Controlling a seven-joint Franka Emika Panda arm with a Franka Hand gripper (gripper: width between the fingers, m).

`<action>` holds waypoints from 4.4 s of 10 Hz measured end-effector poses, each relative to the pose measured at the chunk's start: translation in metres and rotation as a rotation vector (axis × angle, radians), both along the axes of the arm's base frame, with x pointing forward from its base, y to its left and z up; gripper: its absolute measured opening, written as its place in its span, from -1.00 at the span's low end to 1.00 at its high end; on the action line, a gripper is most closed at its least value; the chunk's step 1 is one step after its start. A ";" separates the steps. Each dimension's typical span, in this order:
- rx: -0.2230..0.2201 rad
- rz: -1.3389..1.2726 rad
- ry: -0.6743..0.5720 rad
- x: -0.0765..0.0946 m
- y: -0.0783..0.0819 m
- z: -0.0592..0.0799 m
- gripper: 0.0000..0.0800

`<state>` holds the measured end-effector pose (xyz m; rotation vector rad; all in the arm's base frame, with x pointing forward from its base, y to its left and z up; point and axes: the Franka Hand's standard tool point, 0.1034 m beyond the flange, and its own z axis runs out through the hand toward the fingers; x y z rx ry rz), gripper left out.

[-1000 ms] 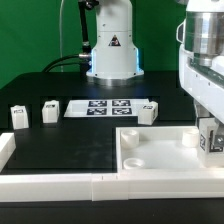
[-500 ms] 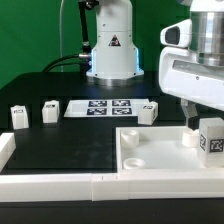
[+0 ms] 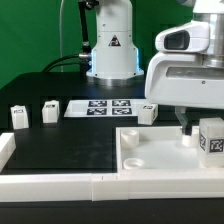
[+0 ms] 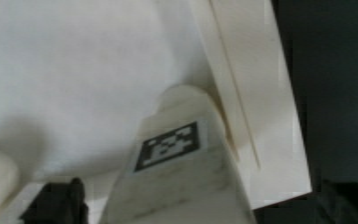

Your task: Assemble one leg

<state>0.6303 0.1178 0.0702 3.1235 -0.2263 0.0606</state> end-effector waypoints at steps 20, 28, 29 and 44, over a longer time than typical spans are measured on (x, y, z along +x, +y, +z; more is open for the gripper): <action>0.019 -1.389 -0.029 -0.005 0.002 0.000 0.27; -0.015 -0.392 -0.014 -0.002 0.000 0.002 0.62; -0.018 -0.308 -0.012 -0.002 0.001 0.002 0.62; -0.133 -0.756 -0.057 -0.010 -0.031 0.004 -0.24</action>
Offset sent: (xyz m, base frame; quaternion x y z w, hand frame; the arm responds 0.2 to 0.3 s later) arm 0.0000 0.0000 0.0000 0.0000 0.0000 0.0000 1.0000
